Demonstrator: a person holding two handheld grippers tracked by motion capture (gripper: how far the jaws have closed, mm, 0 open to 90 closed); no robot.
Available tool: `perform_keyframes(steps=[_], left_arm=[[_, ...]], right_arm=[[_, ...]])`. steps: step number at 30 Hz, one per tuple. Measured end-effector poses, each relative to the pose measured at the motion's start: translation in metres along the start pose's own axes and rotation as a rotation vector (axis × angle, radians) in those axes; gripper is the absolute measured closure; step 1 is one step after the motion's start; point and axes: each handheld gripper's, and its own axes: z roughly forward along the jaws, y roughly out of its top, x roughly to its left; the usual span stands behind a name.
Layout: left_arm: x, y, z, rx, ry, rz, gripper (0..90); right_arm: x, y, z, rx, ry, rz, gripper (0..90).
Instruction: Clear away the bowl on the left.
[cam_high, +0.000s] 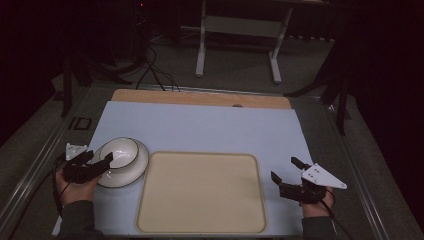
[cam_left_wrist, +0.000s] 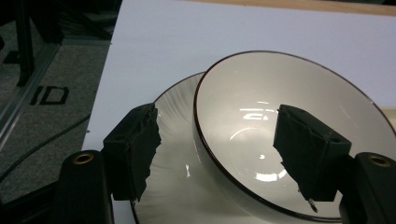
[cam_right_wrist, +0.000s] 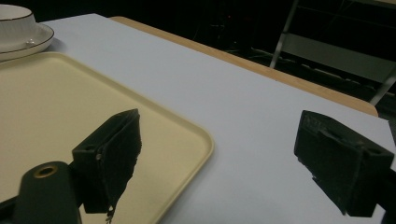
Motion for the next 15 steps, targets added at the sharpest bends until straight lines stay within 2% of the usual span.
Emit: perform_keyframes(steps=[5, 15], left_arm=[[0.000, 0.000, 0.006, 0.017, 0.001, -0.007, 32.9], [0.001, 0.000, 0.017, 0.059, -0.014, -0.048, 39.6]], right_arm=[[0.000, 0.000, 0.000, 0.001, 0.001, 0.001, 14.4], [0.000, 0.000, 0.000, -0.003, 0.000, -0.001, 14.4]])
